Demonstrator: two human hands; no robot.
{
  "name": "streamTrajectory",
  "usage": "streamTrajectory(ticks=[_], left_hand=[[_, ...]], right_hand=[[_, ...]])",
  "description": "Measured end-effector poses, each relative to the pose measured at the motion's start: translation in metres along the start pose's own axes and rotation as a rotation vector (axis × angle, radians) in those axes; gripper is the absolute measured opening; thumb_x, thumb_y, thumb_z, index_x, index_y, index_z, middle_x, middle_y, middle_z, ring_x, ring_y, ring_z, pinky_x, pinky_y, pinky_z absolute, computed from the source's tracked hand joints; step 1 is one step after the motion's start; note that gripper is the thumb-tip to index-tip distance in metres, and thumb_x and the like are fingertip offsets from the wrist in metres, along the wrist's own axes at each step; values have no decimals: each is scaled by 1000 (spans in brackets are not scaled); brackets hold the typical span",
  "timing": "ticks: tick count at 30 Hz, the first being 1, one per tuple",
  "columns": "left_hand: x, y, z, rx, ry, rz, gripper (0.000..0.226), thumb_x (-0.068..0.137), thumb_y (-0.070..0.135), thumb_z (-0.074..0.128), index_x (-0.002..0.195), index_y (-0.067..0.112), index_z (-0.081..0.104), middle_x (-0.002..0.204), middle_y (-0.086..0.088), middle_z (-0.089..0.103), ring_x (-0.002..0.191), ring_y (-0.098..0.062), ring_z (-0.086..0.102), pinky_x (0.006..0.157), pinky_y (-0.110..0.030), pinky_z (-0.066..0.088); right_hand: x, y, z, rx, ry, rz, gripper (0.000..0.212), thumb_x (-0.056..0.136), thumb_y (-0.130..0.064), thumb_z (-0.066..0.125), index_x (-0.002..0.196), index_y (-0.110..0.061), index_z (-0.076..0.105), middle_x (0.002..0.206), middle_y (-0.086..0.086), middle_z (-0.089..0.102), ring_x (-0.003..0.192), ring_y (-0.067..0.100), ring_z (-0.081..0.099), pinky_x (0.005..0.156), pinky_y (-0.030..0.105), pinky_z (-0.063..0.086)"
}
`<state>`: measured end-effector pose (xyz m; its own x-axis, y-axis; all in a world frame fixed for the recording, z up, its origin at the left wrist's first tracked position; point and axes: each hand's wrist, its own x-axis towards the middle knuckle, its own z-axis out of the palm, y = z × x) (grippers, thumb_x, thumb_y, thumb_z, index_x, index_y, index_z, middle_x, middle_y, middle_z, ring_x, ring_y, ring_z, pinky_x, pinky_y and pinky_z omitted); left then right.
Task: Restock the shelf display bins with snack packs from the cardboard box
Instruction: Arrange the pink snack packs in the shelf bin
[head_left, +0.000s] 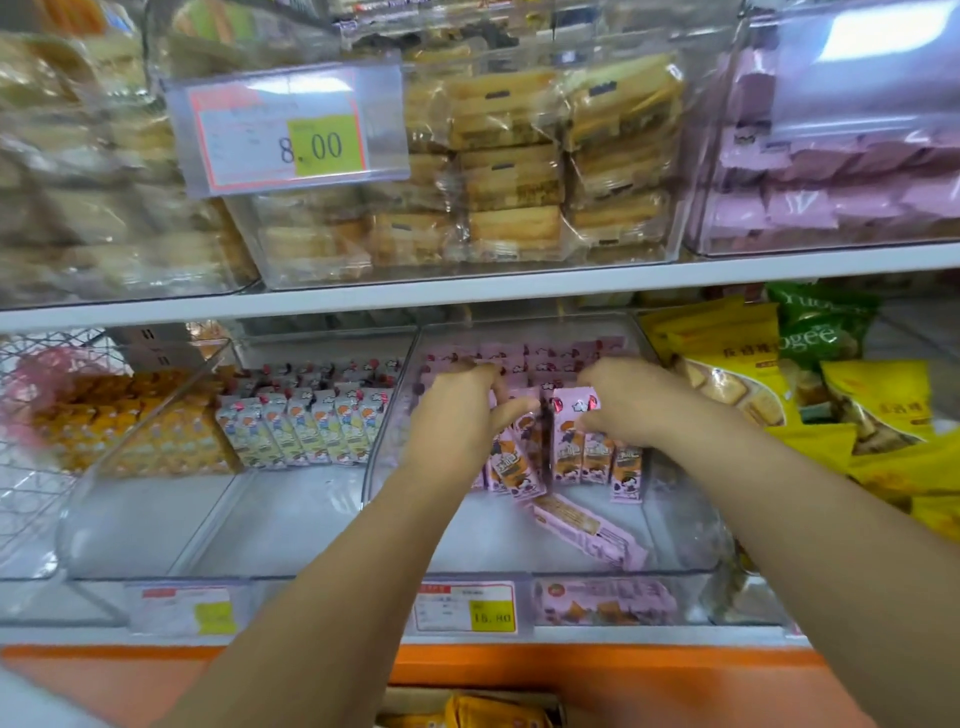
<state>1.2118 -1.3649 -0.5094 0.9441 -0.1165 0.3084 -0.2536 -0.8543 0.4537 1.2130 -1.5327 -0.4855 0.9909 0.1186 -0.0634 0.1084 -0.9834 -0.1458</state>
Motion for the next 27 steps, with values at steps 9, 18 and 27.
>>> streamTrajectory(ticks=[9, 18, 27], left_hand=[[-7, -4, 4, 3, -53, 24, 33, 84, 46, 64, 77, 17, 51, 81, 0, 54, 69, -15, 48, 60, -27, 32], [0, 4, 10, -89, -12, 7, 33, 83, 45, 67, 76, 16, 54, 79, -4, 59, 75, -20, 56, 63, -30, 44], [4, 11, 18, -155, 61, 6, 29, 83, 42, 67, 75, 17, 54, 77, -2, 58, 72, -15, 51, 61, -27, 33]], right_hand=[[2, -6, 13, -154, 178, 28, 33, 90, -23, 63, 122, -16, 57, 116, 12, 61, 102, 30, 61, 82, 37, 52], [-14, 2, 12, 244, 166, -68, 35, 86, -10, 65, 120, -18, 60, 120, 8, 61, 102, 22, 60, 88, 31, 49], [-5, -7, 23, 151, 279, 31, 21, 93, -17, 58, 113, -18, 62, 110, 12, 65, 95, 29, 63, 78, 37, 52]])
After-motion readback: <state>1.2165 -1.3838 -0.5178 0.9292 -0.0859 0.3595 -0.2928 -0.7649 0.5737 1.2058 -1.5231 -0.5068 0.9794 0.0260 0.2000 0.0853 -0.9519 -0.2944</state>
